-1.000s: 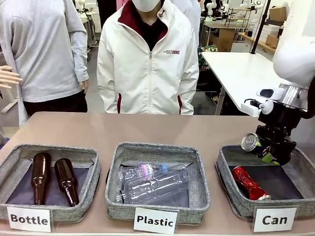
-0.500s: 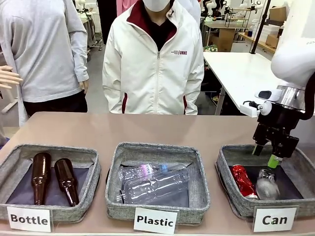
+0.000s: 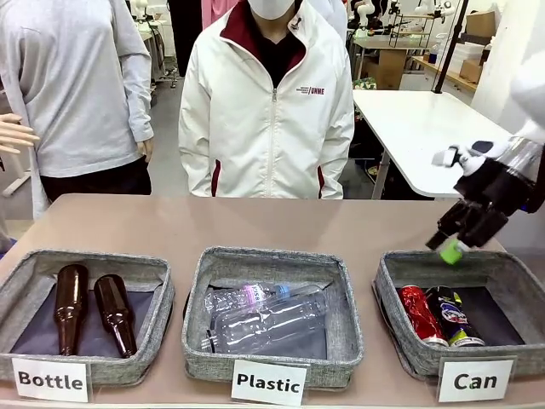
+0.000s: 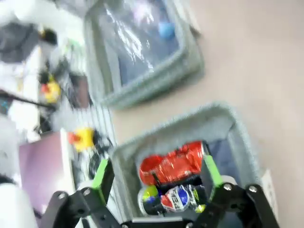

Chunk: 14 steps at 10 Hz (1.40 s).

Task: Sort the can waste into the basket.
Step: Pick up the can waste from the table and place it in the right Fabric basket.

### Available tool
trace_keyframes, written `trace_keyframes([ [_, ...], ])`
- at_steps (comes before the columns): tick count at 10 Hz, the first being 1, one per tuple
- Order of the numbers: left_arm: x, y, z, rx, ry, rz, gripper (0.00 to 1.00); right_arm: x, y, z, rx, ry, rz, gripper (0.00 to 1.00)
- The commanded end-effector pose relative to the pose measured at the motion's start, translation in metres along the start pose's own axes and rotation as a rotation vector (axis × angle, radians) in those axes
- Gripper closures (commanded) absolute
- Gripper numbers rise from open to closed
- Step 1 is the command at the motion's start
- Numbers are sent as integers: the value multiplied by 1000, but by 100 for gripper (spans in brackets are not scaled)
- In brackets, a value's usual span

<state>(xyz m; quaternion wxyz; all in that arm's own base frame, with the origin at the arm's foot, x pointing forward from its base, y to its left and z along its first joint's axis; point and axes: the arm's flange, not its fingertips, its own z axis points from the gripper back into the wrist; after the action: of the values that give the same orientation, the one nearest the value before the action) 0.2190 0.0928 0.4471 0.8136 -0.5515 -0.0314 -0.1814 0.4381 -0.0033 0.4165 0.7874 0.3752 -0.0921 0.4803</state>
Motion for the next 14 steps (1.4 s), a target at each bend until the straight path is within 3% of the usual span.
trace_keyframes([
  [1, -1, -2, 0, -11, -6, 12, 0, -13, -10, 12, 15, -586, -133, 5],
  [6, -1, -2, 0, -11, -6, 12, 0, -82, -24, 33, 37, -814, -356, 5],
  [8, -1, -2, 0, -11, -6, 12, 0, -86, -42, 34, -62, -804, -418, 5],
  [9, -1, -2, 0, -11, -6, 12, 0, -94, -28, 35, 34, -795, -366, 5],
  [14, -1, -2, 0, -11, -6, 12, 0, -94, -28, 35, 34, -795, -366, 5],
])
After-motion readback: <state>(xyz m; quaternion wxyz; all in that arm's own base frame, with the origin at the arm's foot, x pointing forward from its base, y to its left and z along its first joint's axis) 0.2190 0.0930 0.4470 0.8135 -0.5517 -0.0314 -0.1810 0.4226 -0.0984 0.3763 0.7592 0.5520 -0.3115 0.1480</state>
